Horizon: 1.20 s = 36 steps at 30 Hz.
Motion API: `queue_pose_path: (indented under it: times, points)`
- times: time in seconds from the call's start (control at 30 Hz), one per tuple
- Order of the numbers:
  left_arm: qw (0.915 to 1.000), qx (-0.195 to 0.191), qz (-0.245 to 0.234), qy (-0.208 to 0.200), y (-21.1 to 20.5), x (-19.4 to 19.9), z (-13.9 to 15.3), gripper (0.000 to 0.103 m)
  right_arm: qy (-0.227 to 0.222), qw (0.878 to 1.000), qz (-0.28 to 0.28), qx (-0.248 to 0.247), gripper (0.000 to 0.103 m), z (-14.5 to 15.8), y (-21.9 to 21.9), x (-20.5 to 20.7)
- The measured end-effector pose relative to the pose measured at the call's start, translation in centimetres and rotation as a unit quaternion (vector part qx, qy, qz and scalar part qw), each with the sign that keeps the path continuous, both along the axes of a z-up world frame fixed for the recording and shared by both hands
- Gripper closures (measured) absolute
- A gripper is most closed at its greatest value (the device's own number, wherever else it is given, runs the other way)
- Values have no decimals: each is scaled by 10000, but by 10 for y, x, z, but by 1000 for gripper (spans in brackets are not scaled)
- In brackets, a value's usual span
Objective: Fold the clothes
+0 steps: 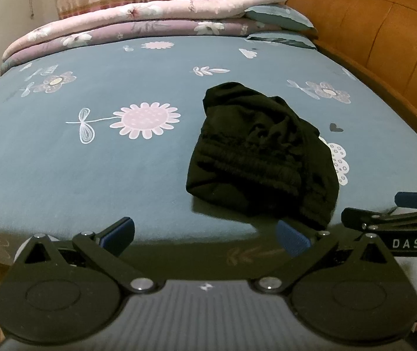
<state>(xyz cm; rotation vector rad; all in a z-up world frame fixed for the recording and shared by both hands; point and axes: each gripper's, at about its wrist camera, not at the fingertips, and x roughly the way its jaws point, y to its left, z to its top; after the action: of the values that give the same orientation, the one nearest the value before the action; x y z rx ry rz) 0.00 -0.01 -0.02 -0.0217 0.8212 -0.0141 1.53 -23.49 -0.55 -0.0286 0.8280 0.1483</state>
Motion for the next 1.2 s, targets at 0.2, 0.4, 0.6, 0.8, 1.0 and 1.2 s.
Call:
queue_pose_path:
  times: [0.2,0.4,0.6,0.8,1.0,1.2]
  points:
    - [10000,-30,-38,4,2,0,3,1,23,10000,-13,10,0,0,0,4]
    - [10000,-20,-61,-12,1,-1,10,1,11,10000,-41,52,0,1,-3,0]
    - [10000,11,-79,-60,-2,-1,6,1,39,9999,-68,64,0,2,-4,1]
    - [9999,21,-95,-76,-3,0,5,1,43,10000,-42,49,0,1,-3,2]
    - [9999,-10,-86,-98,-3,-2,5,1,27,10000,-52,43,0,1,-3,1]
    - [9999,-32,-89,-127,-1,-1,7,1,24,10000,-55,37,0,1,-3,0]
